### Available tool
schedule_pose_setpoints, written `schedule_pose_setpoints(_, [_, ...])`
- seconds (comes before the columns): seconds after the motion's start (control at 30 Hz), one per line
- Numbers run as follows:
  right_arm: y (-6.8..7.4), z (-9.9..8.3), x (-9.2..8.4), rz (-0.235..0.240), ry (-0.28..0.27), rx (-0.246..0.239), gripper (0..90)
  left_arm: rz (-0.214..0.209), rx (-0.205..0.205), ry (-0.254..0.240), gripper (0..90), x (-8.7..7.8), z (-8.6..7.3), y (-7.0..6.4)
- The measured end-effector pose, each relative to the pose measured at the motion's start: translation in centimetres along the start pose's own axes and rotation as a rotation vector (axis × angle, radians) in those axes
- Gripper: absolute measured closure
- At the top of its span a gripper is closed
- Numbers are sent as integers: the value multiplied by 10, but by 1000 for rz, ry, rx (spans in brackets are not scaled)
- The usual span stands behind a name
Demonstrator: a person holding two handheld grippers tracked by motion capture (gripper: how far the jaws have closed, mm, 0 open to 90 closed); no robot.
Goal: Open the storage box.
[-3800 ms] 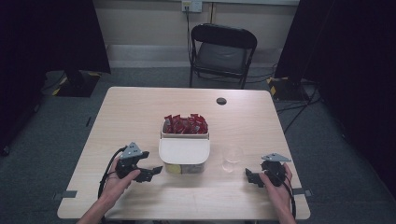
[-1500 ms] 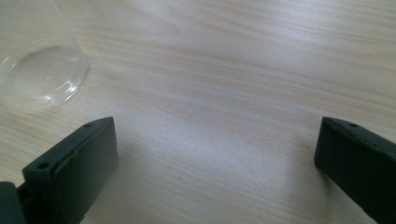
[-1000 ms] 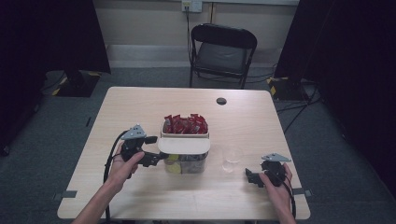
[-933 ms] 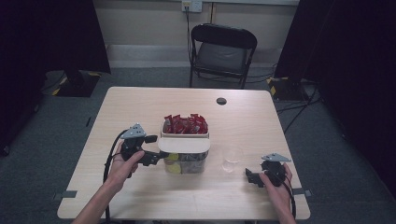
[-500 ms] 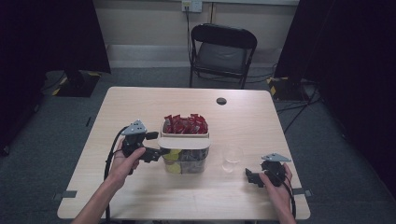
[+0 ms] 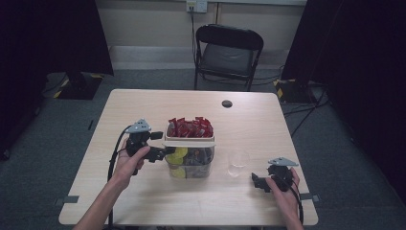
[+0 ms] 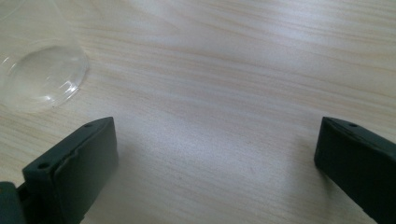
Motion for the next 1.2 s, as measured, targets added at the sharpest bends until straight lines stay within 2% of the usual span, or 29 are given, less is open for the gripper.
schedule_pose_setpoints(0.2, [0, 0, 0, 0, 0, 0, 0, 9, 0, 10, 153, 0, 6, 1])
schedule_pose_setpoints(0.3, [0, 0, 0, 0, 1, -2, 0, 0, -2, -13, 154, -1, 12, 2])
schedule_pose_setpoints(0.43, [0, 0, 0, -1, 0, 1, 0, -9, -20, -18, 152, 1, 13, 5])
schedule_pose_setpoints(0.57, [0, 0, 0, 0, 0, 1, 0, -5, -11, -10, 152, 2, 14, 7])
schedule_pose_setpoints(0.67, [0, 0, 0, -1, 0, 0, 0, 16, 11, 4, 150, 3, 16, 10])
schedule_pose_setpoints(0.8, [0, 0, 0, 0, 0, 1, 0, 19, 2, 5, 151, 2, 18, 13])
schedule_pose_setpoints(1.0, [0, 0, 0, 0, 0, 1, 0, 11, -14, -23, 150, 4, 20, 17])
schedule_pose_setpoints(1.13, [0, 0, 0, 0, -1, 0, 0, 39, -28, -29, 153, 5, 20, 21])
schedule_pose_setpoints(1.2, [0, 0, 0, 0, 0, 1, 0, 41, -30, -37, 153, 5, 21, 22])
Point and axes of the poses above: each handheld gripper's, and its own axes: x roughly forward along the jaws, z roughly out of its top, y roughly to its left, the point moved 7 cm from there along x, roughly forward along the jaws, and after that the axes turned 11 degrees about y, right-handed, at the moved point
